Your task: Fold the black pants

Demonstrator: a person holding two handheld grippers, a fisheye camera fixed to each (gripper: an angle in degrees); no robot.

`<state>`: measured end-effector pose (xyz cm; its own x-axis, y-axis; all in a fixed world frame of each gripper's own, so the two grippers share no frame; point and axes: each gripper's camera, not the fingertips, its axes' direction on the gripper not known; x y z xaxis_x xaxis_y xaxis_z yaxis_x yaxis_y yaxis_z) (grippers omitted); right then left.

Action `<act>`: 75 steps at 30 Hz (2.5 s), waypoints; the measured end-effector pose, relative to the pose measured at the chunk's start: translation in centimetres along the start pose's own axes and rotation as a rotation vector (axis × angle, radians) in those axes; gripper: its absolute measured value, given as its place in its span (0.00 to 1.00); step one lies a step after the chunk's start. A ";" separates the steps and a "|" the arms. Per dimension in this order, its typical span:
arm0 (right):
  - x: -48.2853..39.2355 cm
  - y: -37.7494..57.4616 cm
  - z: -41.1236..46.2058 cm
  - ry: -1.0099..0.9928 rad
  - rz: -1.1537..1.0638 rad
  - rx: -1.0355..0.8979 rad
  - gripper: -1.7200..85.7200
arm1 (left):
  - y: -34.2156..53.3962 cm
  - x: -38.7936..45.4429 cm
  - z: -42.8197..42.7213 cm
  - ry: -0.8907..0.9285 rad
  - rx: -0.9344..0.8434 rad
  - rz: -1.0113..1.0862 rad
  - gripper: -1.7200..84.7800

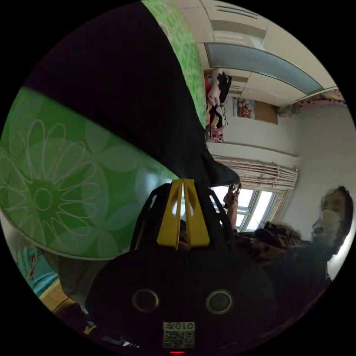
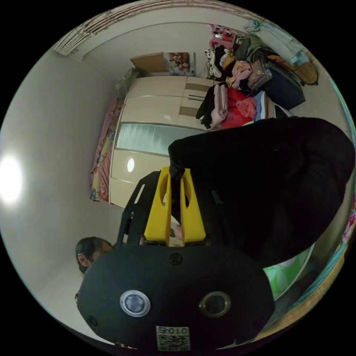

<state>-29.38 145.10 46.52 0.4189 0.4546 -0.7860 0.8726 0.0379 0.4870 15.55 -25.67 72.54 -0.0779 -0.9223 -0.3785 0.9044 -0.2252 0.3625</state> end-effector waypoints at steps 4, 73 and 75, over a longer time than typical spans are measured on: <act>0.3 -1.3 -0.4 0.046 0.012 0.040 0.05 | 0.3 0.6 0.8 0.004 0.047 -0.023 0.02; 19.6 -19.6 25.4 0.016 0.262 0.052 0.08 | -44.0 25.1 26.2 -0.532 0.086 0.800 0.10; 22.2 -19.1 27.2 0.092 0.322 0.022 0.09 | -48.7 23.0 29.9 -0.646 -0.010 0.715 0.10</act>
<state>-29.94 130.27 9.39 0.6508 0.5184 -0.5547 0.7044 -0.1396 0.6960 -42.79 -45.29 71.67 0.2794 -0.8361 0.4721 0.8312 0.4568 0.3170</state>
